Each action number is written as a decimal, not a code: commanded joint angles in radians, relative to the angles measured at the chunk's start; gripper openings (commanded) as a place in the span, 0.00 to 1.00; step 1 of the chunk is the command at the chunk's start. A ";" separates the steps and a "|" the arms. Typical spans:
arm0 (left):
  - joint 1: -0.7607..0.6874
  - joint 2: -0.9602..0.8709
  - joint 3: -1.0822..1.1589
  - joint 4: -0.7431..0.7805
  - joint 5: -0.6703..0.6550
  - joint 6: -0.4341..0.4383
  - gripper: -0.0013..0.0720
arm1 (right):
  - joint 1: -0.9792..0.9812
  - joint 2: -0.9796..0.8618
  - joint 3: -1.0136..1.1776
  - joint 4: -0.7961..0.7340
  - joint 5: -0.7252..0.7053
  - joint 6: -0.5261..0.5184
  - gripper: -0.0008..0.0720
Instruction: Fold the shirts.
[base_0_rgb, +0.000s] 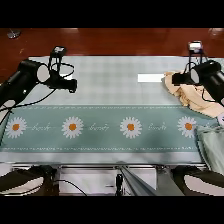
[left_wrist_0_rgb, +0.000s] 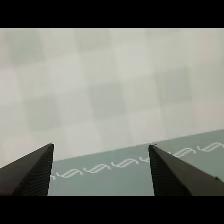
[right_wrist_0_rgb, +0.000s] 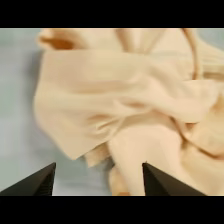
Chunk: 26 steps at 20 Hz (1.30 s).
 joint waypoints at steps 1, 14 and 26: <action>0.037 -0.014 0.002 0.058 0.060 -0.002 0.98 | -0.191 -0.058 0.000 -0.009 -0.135 0.142 0.87; 0.085 -0.024 0.079 -0.037 -0.149 0.122 0.98 | -0.355 -0.164 0.259 0.733 0.024 -0.474 0.04; 0.098 0.641 -0.340 -0.341 -0.232 0.111 0.98 | -0.131 0.336 0.732 0.793 0.060 -0.574 0.04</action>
